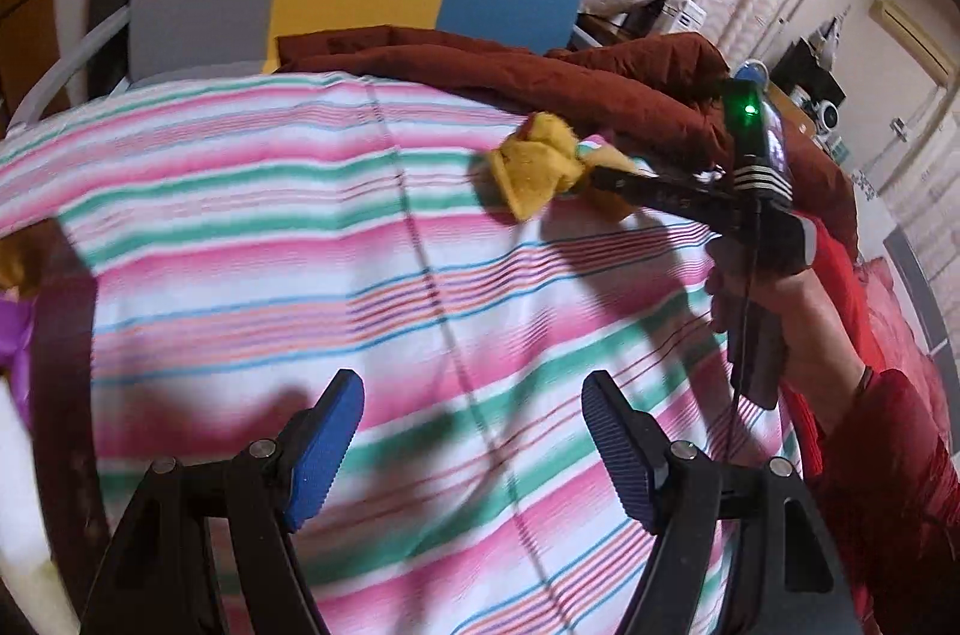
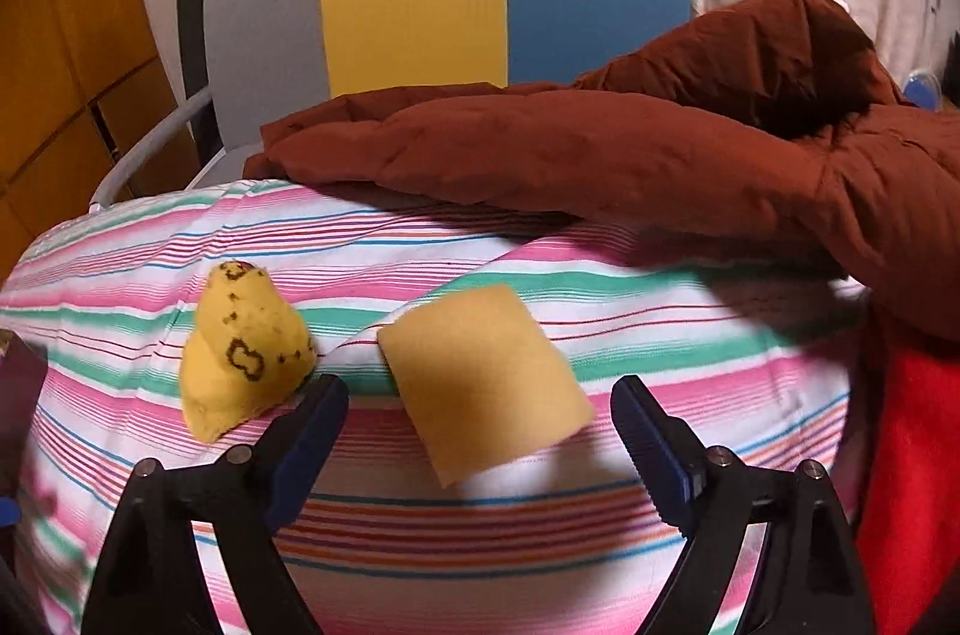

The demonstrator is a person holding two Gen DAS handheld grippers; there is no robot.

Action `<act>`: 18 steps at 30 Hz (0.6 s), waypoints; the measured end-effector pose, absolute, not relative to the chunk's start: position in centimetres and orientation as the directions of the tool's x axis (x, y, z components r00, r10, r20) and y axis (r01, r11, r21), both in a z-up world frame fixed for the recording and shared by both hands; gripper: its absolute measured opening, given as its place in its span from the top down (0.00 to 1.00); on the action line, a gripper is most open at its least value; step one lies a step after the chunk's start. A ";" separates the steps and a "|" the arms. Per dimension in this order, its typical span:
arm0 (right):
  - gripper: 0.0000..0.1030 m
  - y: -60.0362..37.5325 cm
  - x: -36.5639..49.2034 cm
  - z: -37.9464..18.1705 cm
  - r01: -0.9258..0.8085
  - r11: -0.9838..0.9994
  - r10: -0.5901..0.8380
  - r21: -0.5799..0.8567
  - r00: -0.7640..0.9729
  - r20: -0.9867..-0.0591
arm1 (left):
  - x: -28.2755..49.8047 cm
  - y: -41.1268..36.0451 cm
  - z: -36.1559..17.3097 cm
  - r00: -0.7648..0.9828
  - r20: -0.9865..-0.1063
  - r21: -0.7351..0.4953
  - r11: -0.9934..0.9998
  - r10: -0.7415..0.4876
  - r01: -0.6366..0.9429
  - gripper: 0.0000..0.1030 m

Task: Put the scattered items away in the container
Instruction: 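Grasp the yellow sock with the left tool while the right tool grasps the small orange sponge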

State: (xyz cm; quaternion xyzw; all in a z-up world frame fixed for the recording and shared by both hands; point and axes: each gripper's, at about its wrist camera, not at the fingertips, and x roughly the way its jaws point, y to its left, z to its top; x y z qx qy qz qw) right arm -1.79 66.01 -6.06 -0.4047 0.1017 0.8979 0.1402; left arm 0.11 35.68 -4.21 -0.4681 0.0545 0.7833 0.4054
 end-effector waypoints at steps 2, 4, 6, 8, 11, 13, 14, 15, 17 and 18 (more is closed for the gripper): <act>0.30 66.3 -2.0 -6.4 -0.339 -0.937 0.157 0.081 -0.619 -0.770 | 0.0 37.0 -4.0 -0.232 -0.776 -0.283 -0.654 0.586 -0.702 0.26; 0.39 66.8 -2.0 -6.6 -0.362 -0.928 0.155 0.093 -0.599 -0.786 | -0.2 38.3 -3.9 -0.230 -0.775 -0.281 -0.647 0.589 -0.709 0.26; 0.42 67.4 -1.7 -6.5 -0.372 -0.917 0.122 0.143 -0.604 -0.787 | -0.5 39.7 -3.9 -0.235 -0.774 -0.273 -0.645 0.588 -0.714 0.26; 0.43 67.9 -1.5 -6.3 -0.388 -0.902 0.094 0.192 -0.608 -0.788 | -1.0 41.5 -3.9 -0.259 -0.772 -0.249 -0.652 0.580 -0.716 0.26; 0.43 68.4 -1.1 -6.2 -0.404 -0.874 0.041 0.269 -0.614 -0.788 | -2.0 44.0 -4.2 -0.282 -0.771 -0.217 -0.651 0.571 -0.727 0.26; 0.44 68.2 -0.9 -6.3 -0.417 -0.867 0.035 0.272 -0.596 -0.802 | -3.0 45.5 -4.7 -0.274 -0.777 -0.224 -0.655 0.567 -0.722 0.26; 0.44 68.1 -0.9 -6.3 -0.421 -0.867 0.036 0.266 -0.585 -0.810 | -3.7 46.2 -5.0 -0.270 -0.783 -0.228 -0.663 0.560 -0.713 0.26; 0.44 67.9 -0.9 -6.3 -0.422 -0.868 0.036 0.262 -0.579 -0.814 | -4.3 46.8 -5.4 -0.267 -0.785 -0.234 -0.667 0.558 -0.708 0.26; 0.44 67.9 -0.9 -6.3 -0.426 -0.871 0.048 0.246 -0.572 -0.819 | -5.4 48.1 -6.0 -0.263 -0.796 -0.232 -0.677 0.545 -0.698 0.26; 0.44 67.8 -1.0 -6.3 -0.427 -0.874 0.059 0.231 -0.566 -0.822 | -5.8 48.7 -6.3 -0.263 -0.803 -0.227 -0.681 0.535 -0.696 0.26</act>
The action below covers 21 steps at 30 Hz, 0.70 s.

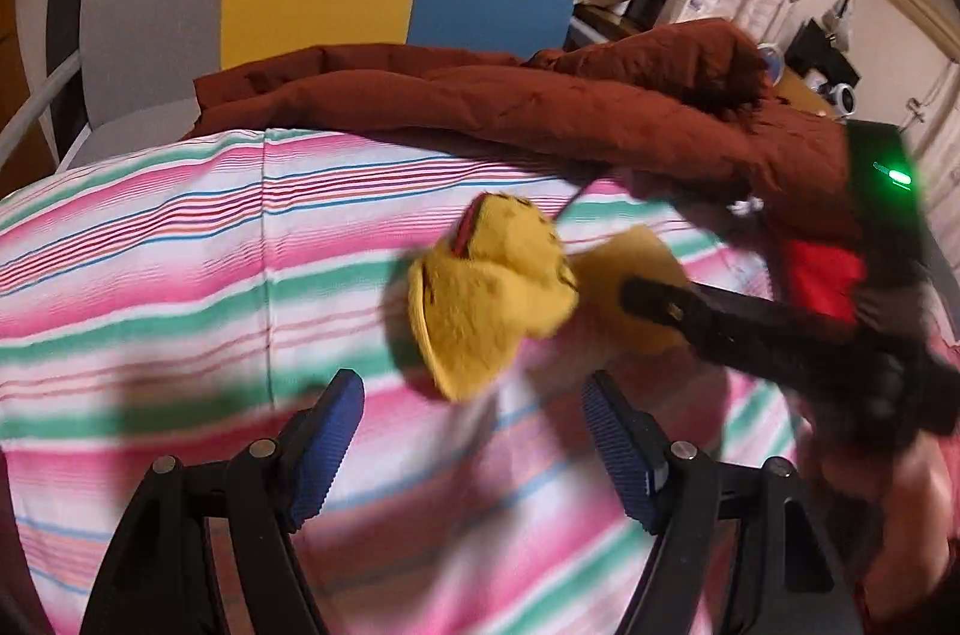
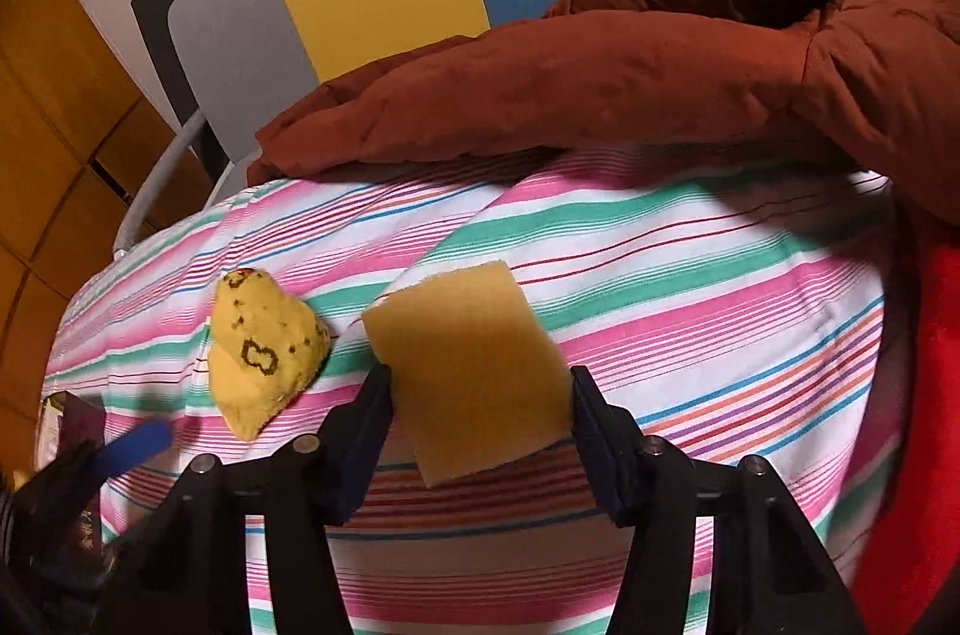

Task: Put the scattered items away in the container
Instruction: 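Grasp the yellow sock with the left tool while the right tool grasps the small orange sponge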

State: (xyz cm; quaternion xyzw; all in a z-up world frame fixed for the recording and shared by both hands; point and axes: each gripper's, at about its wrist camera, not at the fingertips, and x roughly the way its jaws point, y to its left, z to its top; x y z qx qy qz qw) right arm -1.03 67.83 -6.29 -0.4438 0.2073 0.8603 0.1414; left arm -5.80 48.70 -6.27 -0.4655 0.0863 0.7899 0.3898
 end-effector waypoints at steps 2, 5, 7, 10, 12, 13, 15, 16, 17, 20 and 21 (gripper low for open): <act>0.44 67.7 -1.1 -6.4 -0.424 -0.880 0.068 0.215 -0.560 -0.826 | -6.6 50.0 -7.0 -0.253 -0.818 -0.211 -0.679 0.516 -0.703 0.26; 0.44 67.5 -1.4 -6.4 -0.418 -0.887 0.075 0.198 -0.553 -0.830 | -7.4 51.0 -7.7 -0.260 -0.827 -0.186 -0.678 0.499 -0.711 0.32; 0.44 67.4 -1.5 -6.5 -0.416 -0.889 0.079 0.191 -0.550 -0.831 | -7.8 51.2 -8.0 -0.253 -0.817 -0.207 -0.673 0.518 -0.710 0.43; 0.44 67.4 -1.7 -6.5 -0.414 -0.892 0.083 0.183 -0.547 -0.833 | -7.6 51.1 -8.1 -0.237 -0.788 -0.251 -0.648 0.568 -0.719 0.68; 0.44 67.2 -1.7 -6.5 -0.411 -0.895 0.090 0.172 -0.545 -0.834 | -7.1 51.0 -8.5 -0.278 -0.780 -0.210 -0.653 0.561 -0.728 0.73; 0.44 67.2 -1.7 -6.5 -0.411 -0.896 0.092 0.169 -0.544 -0.834 | -6.6 50.9 -8.6 -0.298 -0.768 -0.189 -0.646 0.567 -0.740 0.74; 0.44 67.1 -1.7 -6.5 -0.411 -0.897 0.097 0.163 -0.542 -0.835 | -6.2 50.8 -8.6 -0.312 -0.759 -0.175 -0.640 0.572 -0.748 0.76; 0.44 67.2 -1.6 -6.5 -0.411 -0.897 0.098 0.161 -0.542 -0.835 | -6.2 50.7 -8.6 -0.312 -0.756 -0.180 -0.641 0.575 -0.746 0.78; 0.44 67.1 -1.6 -6.5 -0.411 -0.898 0.101 0.159 -0.542 -0.835 | -6.2 50.5 -8.6 -0.314 -0.752 -0.184 -0.642 0.579 -0.744 0.78; 0.44 67.0 -1.6 -6.4 -0.409 -0.901 0.109 0.146 -0.539 -0.835 | -5.9 49.7 -8.4 -0.320 -0.736 -0.191 -0.636 0.597 -0.748 0.81; 0.44 67.0 -1.7 -6.4 -0.407 -0.902 0.112 0.141 -0.538 -0.835 | -5.7 49.4 -8.3 -0.325 -0.730 -0.194 -0.638 0.602 -0.746 0.81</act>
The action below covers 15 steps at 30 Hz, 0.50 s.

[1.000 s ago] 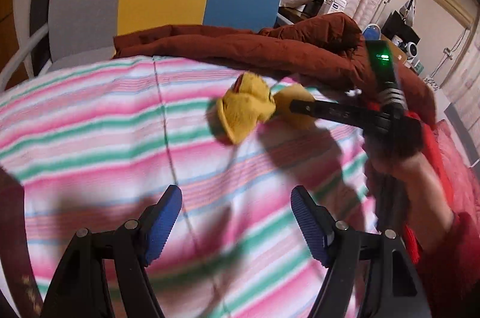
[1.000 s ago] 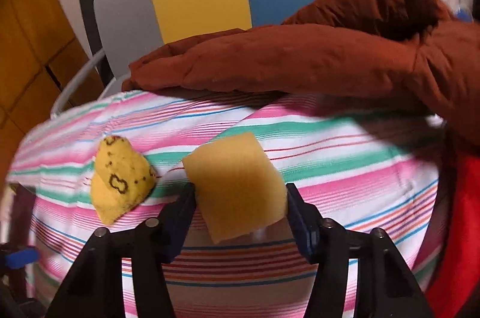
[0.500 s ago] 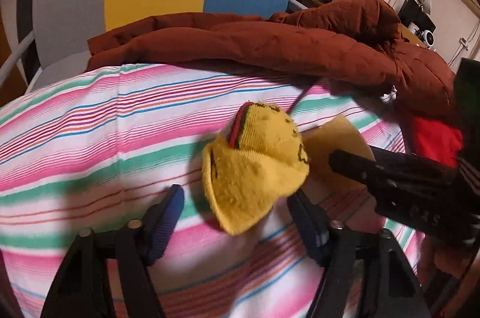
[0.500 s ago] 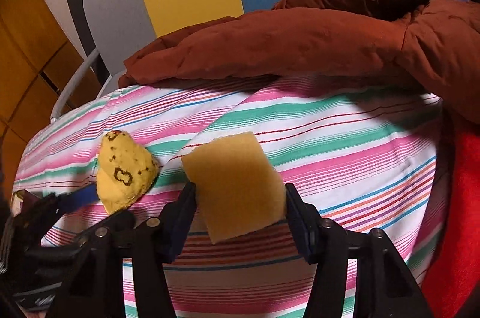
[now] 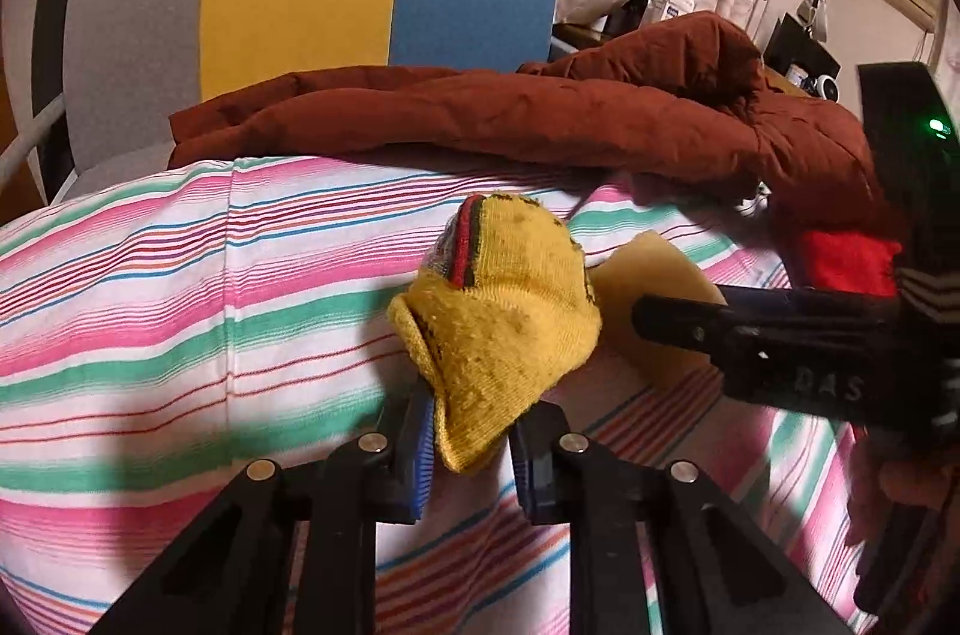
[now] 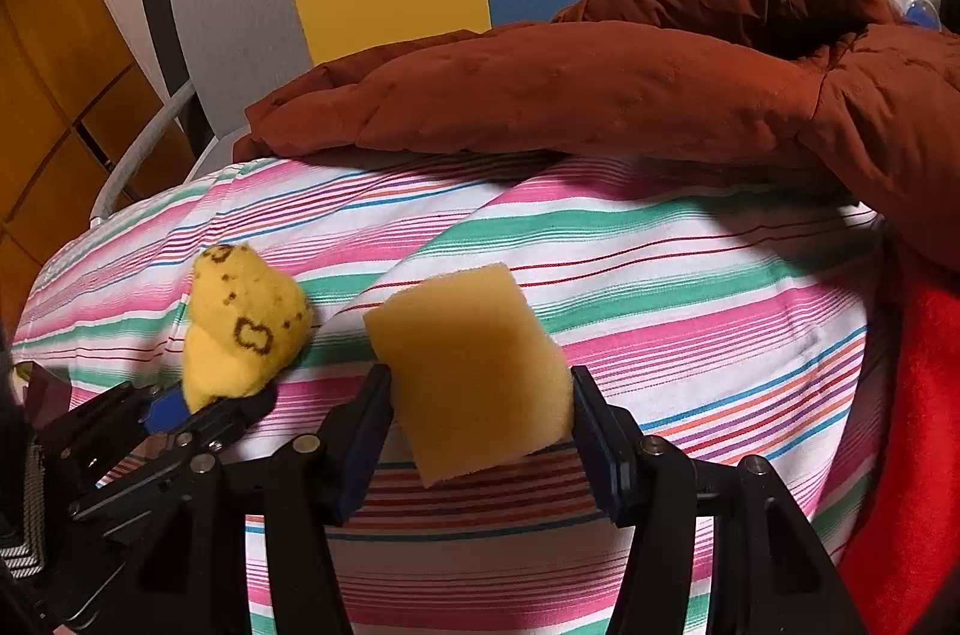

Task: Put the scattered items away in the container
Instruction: 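Grasp the yellow sock with the left tool while the right tool grasps the small orange sponge, then carry the yellow sock and small sponge over the gold tray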

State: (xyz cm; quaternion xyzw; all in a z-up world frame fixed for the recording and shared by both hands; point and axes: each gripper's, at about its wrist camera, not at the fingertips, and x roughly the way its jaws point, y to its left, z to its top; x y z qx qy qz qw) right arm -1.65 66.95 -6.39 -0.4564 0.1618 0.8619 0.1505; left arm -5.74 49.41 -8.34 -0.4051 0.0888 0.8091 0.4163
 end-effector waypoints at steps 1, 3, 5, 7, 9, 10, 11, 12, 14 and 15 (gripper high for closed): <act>0.44 66.9 -1.6 -6.4 -0.407 -0.903 0.114 0.139 -0.538 -0.835 | -5.6 49.0 -8.3 -0.330 -0.724 -0.198 -0.641 0.606 -0.742 0.81; 0.44 66.8 -1.7 -6.4 -0.406 -0.904 0.120 0.131 -0.537 -0.835 | -5.5 47.8 -8.3 -0.339 -0.716 -0.218 -0.657 0.610 -0.722 0.81; 0.44 66.8 -1.6 -6.3 -0.407 -0.905 0.126 0.125 -0.538 -0.833 | -5.3 46.5 -8.4 -0.344 -0.714 -0.237 -0.673 0.610 -0.701 0.81; 0.44 66.6 -1.5 -6.2 -0.407 -0.906 0.132 0.120 -0.540 -0.831 | -5.0 45.3 -8.4 -0.352 -0.710 -0.246 -0.683 0.610 -0.688 0.81; 0.44 66.4 -1.4 -6.0 -0.401 -0.909 0.139 0.110 -0.542 -0.829 | -4.4 43.9 -8.4 -0.372 -0.700 -0.242 -0.693 0.609 -0.680 0.81; 0.44 66.3 -1.4 -5.9 -0.398 -0.912 0.146 0.102 -0.545 -0.826 | -4.1 43.3 -8.4 -0.379 -0.697 -0.238 -0.695 0.609 -0.678 0.81; 0.44 66.0 -1.4 -5.7 -0.391 -0.915 0.151 0.095 -0.552 -0.820 | -3.6 42.4 -8.3 -0.391 -0.692 -0.229 -0.698 0.607 -0.678 0.81; 0.44 65.8 -1.4 -5.4 -0.382 -0.920 0.153 0.090 -0.559 -0.815 | -3.2 41.8 -8.3 -0.397 -0.689 -0.221 -0.697 0.607 -0.682 0.81; 0.45 65.1 -1.5 -4.9 -0.363 -0.930 0.169 0.063 -0.571 -0.803 | -2.4 40.5 -8.3 -0.409 -0.686 -0.203 -0.698 0.602 -0.687 0.81; 0.45 64.6 -1.5 -4.6 -0.351 -0.935 0.183 0.039 -0.576 -0.797 | -2.3 39.6 -8.3 -0.407 -0.682 -0.221 -0.702 0.607 -0.677 0.81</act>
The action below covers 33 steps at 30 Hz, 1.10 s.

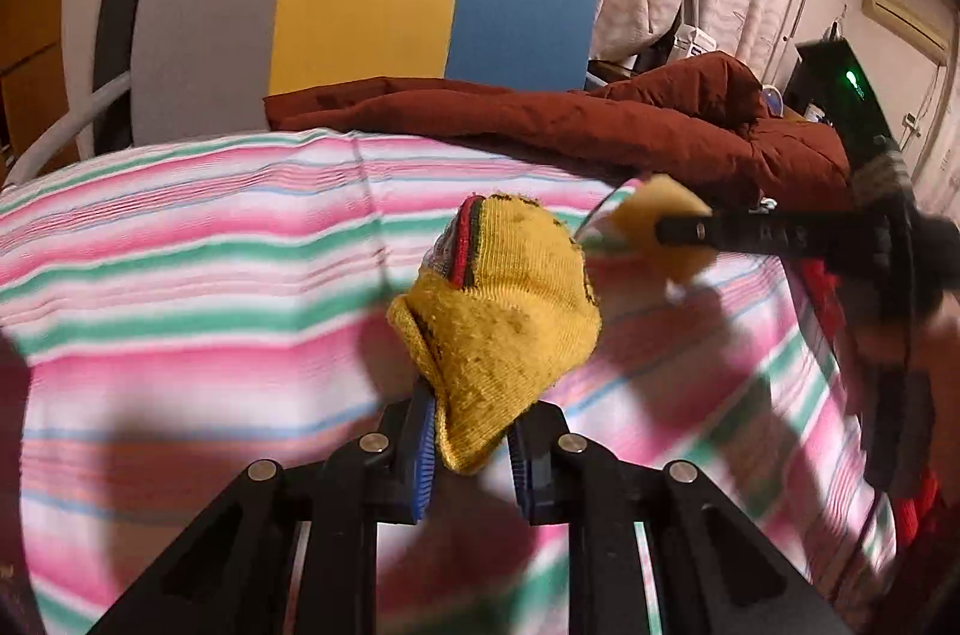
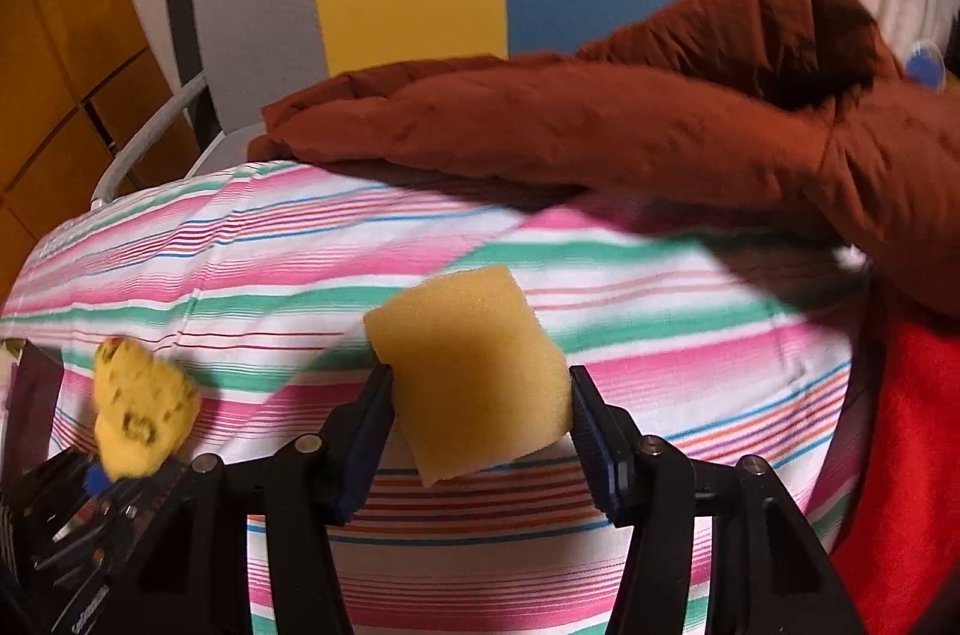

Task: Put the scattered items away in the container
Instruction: 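Carry the yellow sock and small sponge over the gold tray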

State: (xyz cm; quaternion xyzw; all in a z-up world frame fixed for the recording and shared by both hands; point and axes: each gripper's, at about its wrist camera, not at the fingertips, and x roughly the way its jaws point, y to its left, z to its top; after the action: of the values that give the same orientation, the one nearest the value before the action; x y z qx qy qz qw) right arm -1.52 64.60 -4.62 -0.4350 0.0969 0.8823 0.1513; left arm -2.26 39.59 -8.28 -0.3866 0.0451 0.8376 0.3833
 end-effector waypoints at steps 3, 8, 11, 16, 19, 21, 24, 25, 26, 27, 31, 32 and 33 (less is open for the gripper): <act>0.45 63.1 -1.7 -3.8 -0.314 -0.949 0.206 -0.010 -0.597 -0.776 | -2.1 37.6 -8.4 -0.413 -0.677 -0.263 -0.725 0.609 -0.636 0.81; 0.45 60.3 -1.8 -3.0 -0.246 -0.966 0.223 -0.082 -0.626 -0.747 | -1.3 36.2 -8.5 -0.410 -0.678 -0.279 -0.729 0.611 -0.625 0.81; 0.44 58.8 -1.8 -2.7 -0.207 -0.970 0.230 -0.123 -0.645 -0.729 | -0.5 35.7 -8.4 -0.408 -0.676 -0.275 -0.724 0.614 -0.633 0.81; 0.45 57.5 -1.8 -2.5 -0.176 -0.973 0.227 -0.146 -0.658 -0.718 | -0.3 34.6 -8.6 -0.408 -0.674 -0.296 -0.732 0.615 -0.614 0.81; 0.45 57.2 -1.8 -2.6 -0.170 -0.973 0.228 -0.154 -0.659 -0.716 | -0.2 33.9 -8.7 -0.409 -0.677 -0.311 -0.742 0.612 -0.594 0.81; 0.45 57.1 -1.7 -2.6 -0.168 -0.973 0.229 -0.156 -0.662 -0.714 | -0.2 33.6 -8.8 -0.406 -0.680 -0.317 -0.744 0.611 -0.588 0.81; 0.45 56.9 -1.5 -2.3 -0.168 -0.972 0.234 -0.163 -0.672 -0.703 | 0.4 32.9 -8.5 -0.407 -0.682 -0.319 -0.748 0.607 -0.582 0.81; 0.45 56.7 -1.5 -2.2 -0.166 -0.971 0.239 -0.172 -0.678 -0.695 | 0.7 32.6 -8.2 -0.405 -0.677 -0.325 -0.743 0.615 -0.585 0.81; 0.45 56.6 -1.4 -2.0 -0.163 -0.969 0.247 -0.186 -0.686 -0.684 | 1.0 32.4 -7.9 -0.402 -0.671 -0.330 -0.737 0.623 -0.590 0.81; 0.45 56.4 -1.3 -1.8 -0.159 -0.967 0.254 -0.200 -0.694 -0.674 | 1.4 32.0 -7.7 -0.400 -0.667 -0.332 -0.731 0.629 -0.596 0.81; 0.45 55.3 -0.9 -1.2 -0.136 -0.960 0.264 -0.244 -0.728 -0.632 | 3.4 30.2 -6.4 -0.393 -0.657 -0.305 -0.703 0.644 -0.642 0.81; 0.45 55.0 -0.8 -1.0 -0.125 -0.960 0.260 -0.252 -0.741 -0.620 | 3.9 29.6 -6.1 -0.396 -0.652 -0.289 -0.695 0.647 -0.658 0.81; 0.45 54.6 -0.7 -0.9 -0.116 -0.959 0.256 -0.260 -0.749 -0.611 | 4.3 28.9 -5.7 -0.397 -0.649 -0.276 -0.688 0.649 -0.671 0.81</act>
State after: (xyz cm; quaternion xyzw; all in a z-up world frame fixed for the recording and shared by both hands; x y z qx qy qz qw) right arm -0.73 54.61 -0.91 -0.3401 -0.1033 0.9294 0.1000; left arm 4.27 28.95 -5.70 -0.3812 0.0149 0.8358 0.3949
